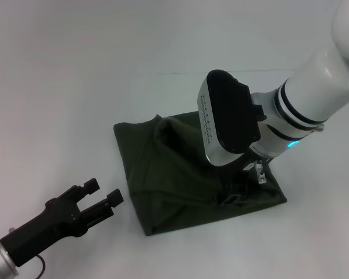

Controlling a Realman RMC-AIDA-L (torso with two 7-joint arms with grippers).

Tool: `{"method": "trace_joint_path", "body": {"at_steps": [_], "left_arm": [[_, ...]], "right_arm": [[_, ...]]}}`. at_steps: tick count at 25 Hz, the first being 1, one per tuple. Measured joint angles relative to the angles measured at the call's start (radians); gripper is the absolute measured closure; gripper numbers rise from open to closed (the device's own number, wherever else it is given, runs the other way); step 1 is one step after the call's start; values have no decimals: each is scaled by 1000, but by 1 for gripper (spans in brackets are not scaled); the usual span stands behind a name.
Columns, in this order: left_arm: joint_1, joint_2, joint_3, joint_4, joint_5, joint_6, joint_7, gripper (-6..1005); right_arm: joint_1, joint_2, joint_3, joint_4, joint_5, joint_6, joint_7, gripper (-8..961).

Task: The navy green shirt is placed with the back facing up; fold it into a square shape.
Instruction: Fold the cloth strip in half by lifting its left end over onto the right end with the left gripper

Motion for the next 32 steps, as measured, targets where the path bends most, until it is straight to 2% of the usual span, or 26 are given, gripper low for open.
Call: {"method": "trace_joint_path", "body": {"at_steps": [7,12,23,32], "left_arm": [[1,1,-9,1,0,1,0,108],[1,2,-13,4,0,1,0,109],[1,3,-13,6,0,1,0,112],[1,5,-13,10,0,3,0,113]], "right_arm": [[1,2,-41,0,-11,39,22,207],[2,3,-79,0,-32,60,43,434],[8,3,-70,-11,-11,54,48,872],[-4,-1,-26,-26,34,53,59,903]]}}
